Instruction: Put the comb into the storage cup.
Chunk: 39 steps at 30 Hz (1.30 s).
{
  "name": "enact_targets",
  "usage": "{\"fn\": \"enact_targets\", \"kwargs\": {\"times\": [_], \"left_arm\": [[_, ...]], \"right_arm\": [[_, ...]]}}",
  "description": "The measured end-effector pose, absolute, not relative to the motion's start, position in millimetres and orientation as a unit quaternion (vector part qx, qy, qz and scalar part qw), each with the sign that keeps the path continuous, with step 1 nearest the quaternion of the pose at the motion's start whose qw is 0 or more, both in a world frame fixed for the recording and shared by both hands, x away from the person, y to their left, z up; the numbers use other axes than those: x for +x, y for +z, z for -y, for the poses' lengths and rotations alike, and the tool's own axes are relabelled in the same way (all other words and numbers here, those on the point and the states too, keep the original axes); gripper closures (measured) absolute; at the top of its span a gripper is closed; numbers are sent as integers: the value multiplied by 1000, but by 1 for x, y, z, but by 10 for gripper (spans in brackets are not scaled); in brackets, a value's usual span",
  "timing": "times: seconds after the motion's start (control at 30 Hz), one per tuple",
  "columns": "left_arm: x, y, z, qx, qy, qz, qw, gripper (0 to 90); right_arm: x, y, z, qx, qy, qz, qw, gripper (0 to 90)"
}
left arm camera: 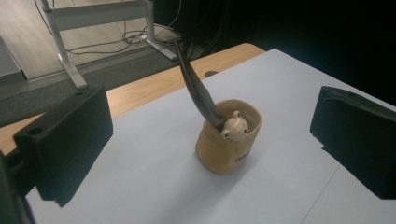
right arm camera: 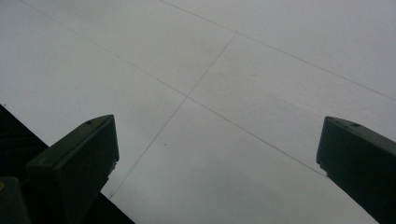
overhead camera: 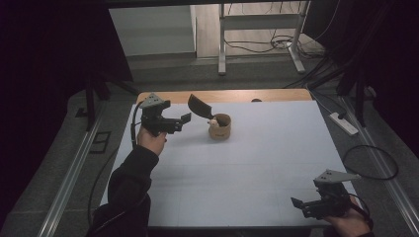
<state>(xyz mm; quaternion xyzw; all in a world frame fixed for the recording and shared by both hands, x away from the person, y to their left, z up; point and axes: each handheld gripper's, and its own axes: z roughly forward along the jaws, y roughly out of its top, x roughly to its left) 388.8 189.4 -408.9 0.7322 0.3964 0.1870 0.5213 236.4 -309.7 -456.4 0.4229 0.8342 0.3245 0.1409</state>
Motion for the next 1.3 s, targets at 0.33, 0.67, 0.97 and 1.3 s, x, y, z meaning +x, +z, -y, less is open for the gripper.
{"fn": "enact_targets", "kwargs": {"times": [0.33, 0.67, 0.97, 1.3], "left_arm": [[379, -418, -190, 730, 197, -397, 521, 0], [375, -430, -185, 737, 186, -402, 511, 0], [366, -427, -185, 741, 181, -404, 505, 0], [358, -431, -189, 745, 176, -410, 496, 0]], "right_arm": [[236, -456, 312, 435, 330, -824, 148, 0], [235, -453, 316, 446, 350, -802, 185, 0], [235, -453, 318, 451, 354, -796, 193, 0], [235, -453, 317, 454, 351, -796, 192, 0]]}}
